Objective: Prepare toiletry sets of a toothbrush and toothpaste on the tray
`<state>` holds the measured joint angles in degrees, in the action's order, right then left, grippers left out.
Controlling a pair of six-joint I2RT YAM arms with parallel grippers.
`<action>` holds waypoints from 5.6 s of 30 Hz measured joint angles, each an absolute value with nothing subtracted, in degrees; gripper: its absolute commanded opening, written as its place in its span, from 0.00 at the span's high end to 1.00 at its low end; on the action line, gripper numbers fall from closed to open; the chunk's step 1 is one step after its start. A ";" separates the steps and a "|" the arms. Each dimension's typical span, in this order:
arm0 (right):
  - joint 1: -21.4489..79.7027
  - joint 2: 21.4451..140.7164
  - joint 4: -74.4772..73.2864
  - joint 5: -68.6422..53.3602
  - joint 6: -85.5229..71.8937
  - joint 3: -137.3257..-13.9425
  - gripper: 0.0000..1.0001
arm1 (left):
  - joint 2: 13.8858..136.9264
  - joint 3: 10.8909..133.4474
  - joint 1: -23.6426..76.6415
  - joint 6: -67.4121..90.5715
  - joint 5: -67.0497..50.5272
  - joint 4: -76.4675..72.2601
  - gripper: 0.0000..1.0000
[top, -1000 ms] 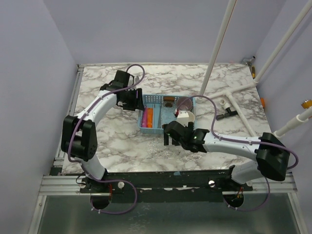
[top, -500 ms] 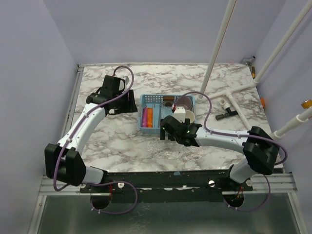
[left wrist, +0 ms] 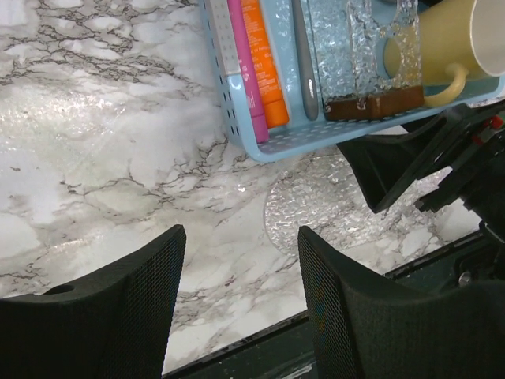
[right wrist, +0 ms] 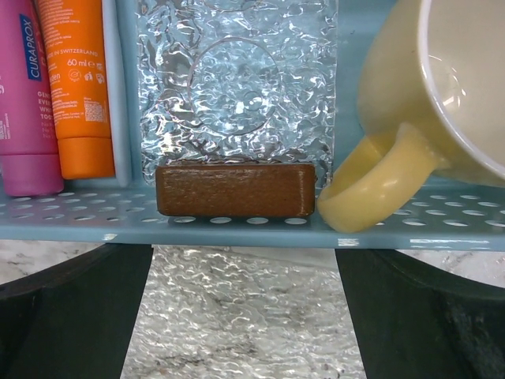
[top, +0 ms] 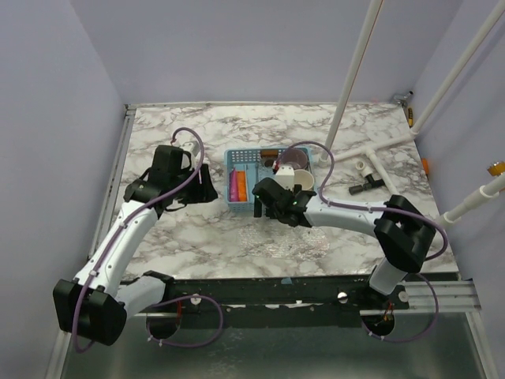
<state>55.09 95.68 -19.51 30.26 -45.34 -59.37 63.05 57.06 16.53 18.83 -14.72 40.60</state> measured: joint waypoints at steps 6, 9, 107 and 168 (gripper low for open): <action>54.26 97.91 -19.31 30.28 -45.41 -61.82 0.00 | 61.41 53.71 16.53 18.85 -14.72 39.40 0.40; 53.87 98.85 -19.27 30.30 -45.43 -62.89 0.00 | 61.23 53.54 16.53 18.83 -14.70 38.87 0.40; 73.91 94.02 -28.29 34.39 -61.82 -50.57 0.01 | 42.33 50.74 16.53 20.80 -9.54 36.01 0.35; 39.22 96.92 -32.58 18.46 -20.93 -80.73 0.38 | 40.60 46.11 16.62 21.17 -10.74 36.18 0.29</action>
<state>39.22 96.92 -32.58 18.46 -20.93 -80.73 40.60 46.11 16.62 21.17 -10.74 36.18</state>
